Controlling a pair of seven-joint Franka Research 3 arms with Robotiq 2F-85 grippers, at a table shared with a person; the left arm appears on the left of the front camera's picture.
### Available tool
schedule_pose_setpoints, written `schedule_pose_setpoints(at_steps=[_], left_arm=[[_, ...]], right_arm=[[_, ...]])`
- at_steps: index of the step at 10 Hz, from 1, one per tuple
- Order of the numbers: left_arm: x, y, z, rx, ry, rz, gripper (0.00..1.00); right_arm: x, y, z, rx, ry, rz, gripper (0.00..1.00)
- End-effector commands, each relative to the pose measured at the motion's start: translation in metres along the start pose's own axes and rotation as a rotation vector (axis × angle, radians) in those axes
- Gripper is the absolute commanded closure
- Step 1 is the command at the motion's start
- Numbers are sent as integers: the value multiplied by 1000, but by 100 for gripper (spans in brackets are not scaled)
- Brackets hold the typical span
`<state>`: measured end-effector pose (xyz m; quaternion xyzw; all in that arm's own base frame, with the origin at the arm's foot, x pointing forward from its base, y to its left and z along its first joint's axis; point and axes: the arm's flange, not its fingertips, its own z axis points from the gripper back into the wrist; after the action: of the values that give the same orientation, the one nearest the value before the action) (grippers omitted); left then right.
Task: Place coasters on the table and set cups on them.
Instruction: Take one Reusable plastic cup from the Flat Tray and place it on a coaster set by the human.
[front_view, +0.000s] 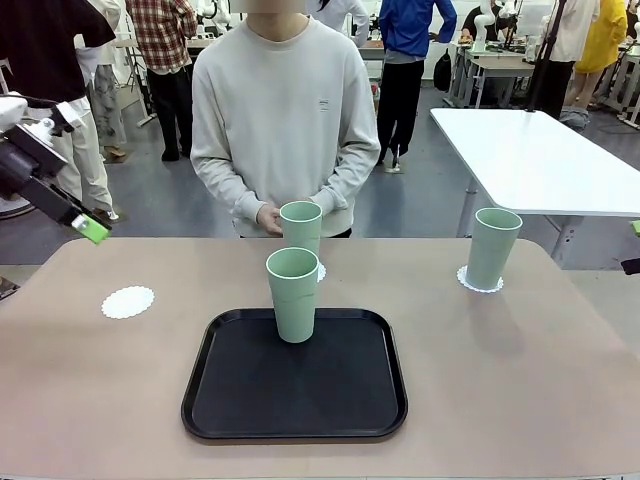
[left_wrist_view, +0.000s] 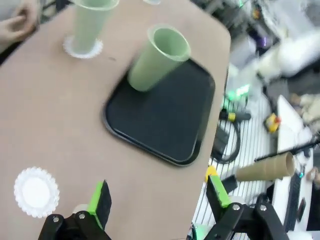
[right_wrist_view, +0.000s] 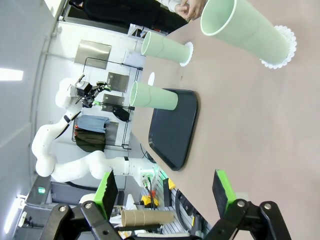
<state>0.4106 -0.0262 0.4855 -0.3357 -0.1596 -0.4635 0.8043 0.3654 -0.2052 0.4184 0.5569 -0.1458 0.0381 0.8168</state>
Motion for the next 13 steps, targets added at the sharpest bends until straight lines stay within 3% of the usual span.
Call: schedule_pose_setpoints(at_steps=[1, 4, 6, 7, 8, 13], left_arm=[[-11, -21, -30, -3, -10, -185, 0], [-5, -27, -80, 114, 24, -368, 0], [12, -22, -105, 151, 87, -378, 0], [21, -16, -112, 159, 140, -305, 0], [4, -29, -91, 125, 90, -378, 0], [4, -29, -91, 125, 90, -378, 0]], right_arm=[[0, 1, 0, -3, -4, -10, 0], [0, 1, 0, -3, -4, -10, 0], [0, 1, 0, -3, -4, -10, 0], [0, 1, 0, -3, -4, -10, 0], [0, 1, 0, -3, -4, -10, 0], [0, 1, 0, -3, -4, -10, 0]])
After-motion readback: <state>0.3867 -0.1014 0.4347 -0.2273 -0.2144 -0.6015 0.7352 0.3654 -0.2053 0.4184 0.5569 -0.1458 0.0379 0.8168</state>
